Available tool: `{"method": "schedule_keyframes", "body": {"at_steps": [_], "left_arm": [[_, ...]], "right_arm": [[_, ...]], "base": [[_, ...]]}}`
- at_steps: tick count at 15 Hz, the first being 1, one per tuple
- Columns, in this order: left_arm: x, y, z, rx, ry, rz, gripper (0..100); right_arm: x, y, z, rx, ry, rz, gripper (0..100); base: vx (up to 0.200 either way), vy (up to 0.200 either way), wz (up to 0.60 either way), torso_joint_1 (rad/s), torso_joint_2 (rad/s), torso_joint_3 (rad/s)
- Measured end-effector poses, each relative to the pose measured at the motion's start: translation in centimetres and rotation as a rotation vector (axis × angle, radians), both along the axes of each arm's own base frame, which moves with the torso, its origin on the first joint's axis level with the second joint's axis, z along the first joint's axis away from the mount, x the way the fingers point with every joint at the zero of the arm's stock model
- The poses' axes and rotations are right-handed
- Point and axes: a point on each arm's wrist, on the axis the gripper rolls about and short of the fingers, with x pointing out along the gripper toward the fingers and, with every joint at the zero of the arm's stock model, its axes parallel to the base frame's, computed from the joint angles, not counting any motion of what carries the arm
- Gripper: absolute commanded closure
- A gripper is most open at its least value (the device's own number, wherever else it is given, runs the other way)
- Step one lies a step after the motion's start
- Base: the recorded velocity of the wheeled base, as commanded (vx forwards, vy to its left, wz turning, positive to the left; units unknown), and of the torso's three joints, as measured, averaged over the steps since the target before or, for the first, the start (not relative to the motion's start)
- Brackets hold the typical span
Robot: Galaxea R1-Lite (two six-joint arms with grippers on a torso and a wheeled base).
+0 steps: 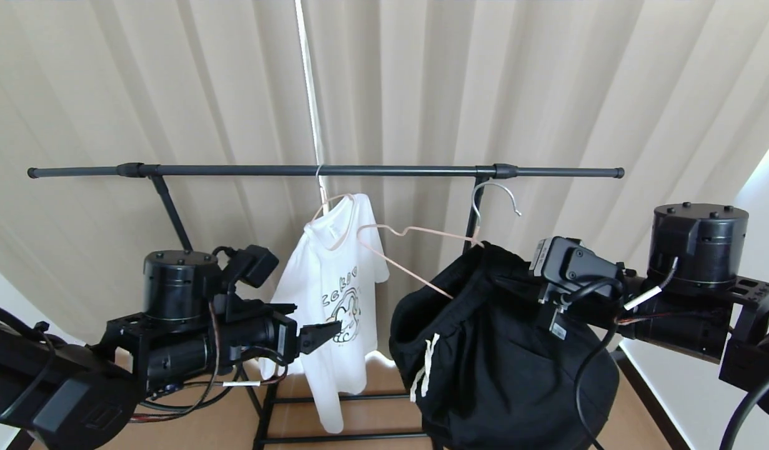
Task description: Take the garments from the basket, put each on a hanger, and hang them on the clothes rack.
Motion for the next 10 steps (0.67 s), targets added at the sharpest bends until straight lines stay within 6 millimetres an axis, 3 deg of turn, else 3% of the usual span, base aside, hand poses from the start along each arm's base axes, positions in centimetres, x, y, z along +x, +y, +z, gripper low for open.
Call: {"method": "schedule_keyframes", "body": {"at_steps": [10], "left_arm": [[1.2,-6.7,-2.4,0.042,0.081,0.125,0]], "right_arm": [[-0.4,0.3,-0.9,0.102,-0.017,-0.003,100]], "base": [[0.0,0.0,0.0,0.0,0.0,0.0]]}}
